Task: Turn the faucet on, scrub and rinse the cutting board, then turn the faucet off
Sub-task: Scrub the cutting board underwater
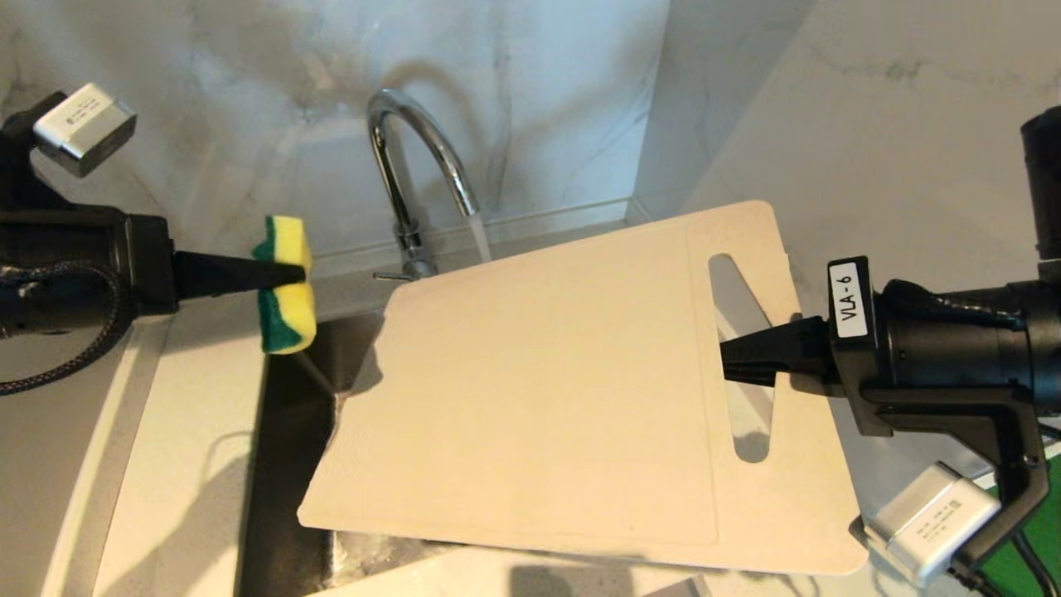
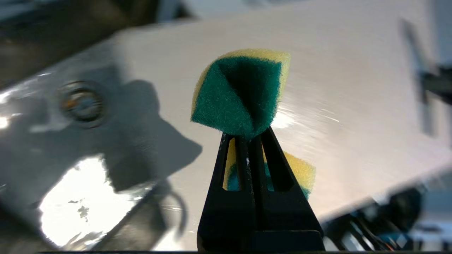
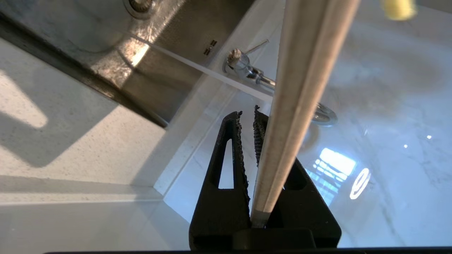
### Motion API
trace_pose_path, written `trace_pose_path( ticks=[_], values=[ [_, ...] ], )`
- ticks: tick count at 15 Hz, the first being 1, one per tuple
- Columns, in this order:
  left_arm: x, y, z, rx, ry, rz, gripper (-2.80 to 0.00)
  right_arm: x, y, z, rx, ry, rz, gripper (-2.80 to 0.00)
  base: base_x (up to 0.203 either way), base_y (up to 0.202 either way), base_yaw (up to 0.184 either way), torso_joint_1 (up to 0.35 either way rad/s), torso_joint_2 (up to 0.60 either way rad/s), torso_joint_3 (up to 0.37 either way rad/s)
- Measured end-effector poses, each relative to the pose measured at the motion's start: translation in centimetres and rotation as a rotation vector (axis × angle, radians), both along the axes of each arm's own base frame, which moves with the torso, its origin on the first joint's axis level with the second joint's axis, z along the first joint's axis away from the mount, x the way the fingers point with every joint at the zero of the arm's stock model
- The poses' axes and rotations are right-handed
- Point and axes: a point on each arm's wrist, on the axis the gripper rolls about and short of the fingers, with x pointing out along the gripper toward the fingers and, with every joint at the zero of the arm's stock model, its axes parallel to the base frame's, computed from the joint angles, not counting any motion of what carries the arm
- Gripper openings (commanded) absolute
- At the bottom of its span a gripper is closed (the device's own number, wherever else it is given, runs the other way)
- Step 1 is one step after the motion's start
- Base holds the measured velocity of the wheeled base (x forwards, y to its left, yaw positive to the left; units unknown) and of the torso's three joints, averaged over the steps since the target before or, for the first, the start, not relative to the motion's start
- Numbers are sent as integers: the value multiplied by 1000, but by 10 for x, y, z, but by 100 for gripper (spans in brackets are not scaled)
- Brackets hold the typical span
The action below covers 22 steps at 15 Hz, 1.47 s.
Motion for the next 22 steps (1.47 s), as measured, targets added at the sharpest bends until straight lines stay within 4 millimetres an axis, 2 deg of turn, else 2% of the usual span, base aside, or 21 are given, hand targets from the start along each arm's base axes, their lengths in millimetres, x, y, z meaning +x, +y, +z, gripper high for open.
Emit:
trace_pose_path(
  ticks=[4,6,8,11,16,22],
  values=[
    [-40,-68,15,32,-37,-148,-280,2,1,-1,7,-8,6,-280,0,0,0,0,0,0],
    [-46,-96,10,69,-24,-170,-280,2,1,-2,7,-4,8,-280,0,0,0,0,0,0],
    [-47,-113,1,97,0,-200,-280,2,0,-3,6,-1,6,-280,0,0,0,0,0,0],
    [-42,-124,-14,138,34,-208,-280,2,0,-4,6,3,8,-280,0,0,0,0,0,0],
    [-26,-130,-41,175,28,-162,-280,1,0,-5,5,7,6,-280,0,0,0,0,0,0],
    [-10,-120,-69,218,74,-101,-280,2,0,-7,2,13,4,-280,0,0,0,0,0,0]
  ],
)
